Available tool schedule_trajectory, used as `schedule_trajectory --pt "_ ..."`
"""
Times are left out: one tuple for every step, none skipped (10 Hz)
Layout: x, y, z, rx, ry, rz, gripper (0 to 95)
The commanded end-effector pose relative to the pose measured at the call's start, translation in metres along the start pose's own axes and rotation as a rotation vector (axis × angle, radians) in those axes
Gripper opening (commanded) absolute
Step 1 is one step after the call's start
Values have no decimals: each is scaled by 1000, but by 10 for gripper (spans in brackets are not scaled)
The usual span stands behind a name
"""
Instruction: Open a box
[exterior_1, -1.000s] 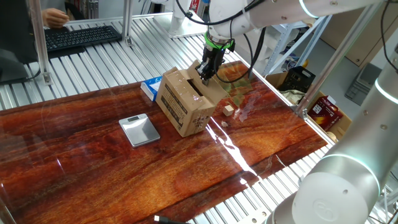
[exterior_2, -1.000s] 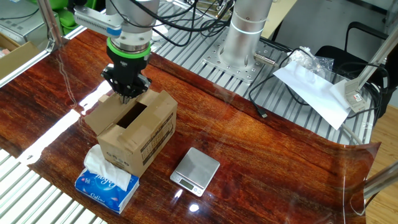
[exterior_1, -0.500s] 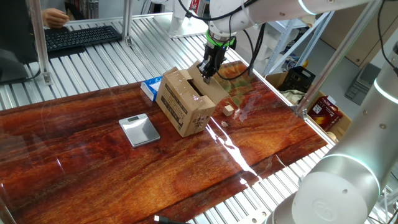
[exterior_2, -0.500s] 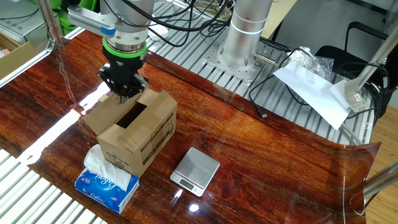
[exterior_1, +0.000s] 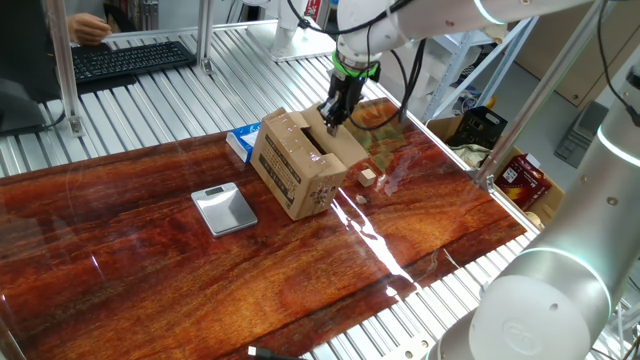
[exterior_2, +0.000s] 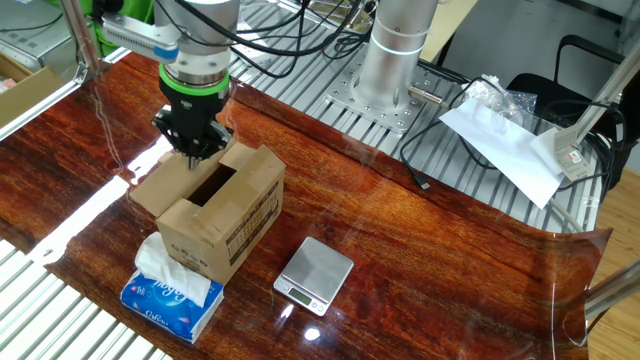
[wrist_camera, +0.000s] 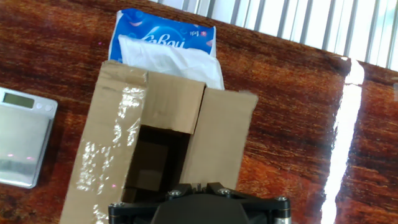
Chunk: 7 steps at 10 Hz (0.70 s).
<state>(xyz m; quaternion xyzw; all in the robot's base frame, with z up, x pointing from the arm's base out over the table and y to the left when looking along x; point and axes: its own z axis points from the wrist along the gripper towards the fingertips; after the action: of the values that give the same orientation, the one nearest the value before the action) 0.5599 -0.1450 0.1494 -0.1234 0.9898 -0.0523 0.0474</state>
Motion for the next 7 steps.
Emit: schedule_trajectory --pt "0 1 6 2 -32 1 0" --pt "-1 2 11 8 -60 1 0" --pt "-1 2 15 12 -79 1 0" --pt "-1 2 16 11 -80 1 0" --pt "-1 2 16 12 -80 1 0" --pt "-1 3 18 12 -86 1 0" --pt "-1 3 21 8 -96 4 0"
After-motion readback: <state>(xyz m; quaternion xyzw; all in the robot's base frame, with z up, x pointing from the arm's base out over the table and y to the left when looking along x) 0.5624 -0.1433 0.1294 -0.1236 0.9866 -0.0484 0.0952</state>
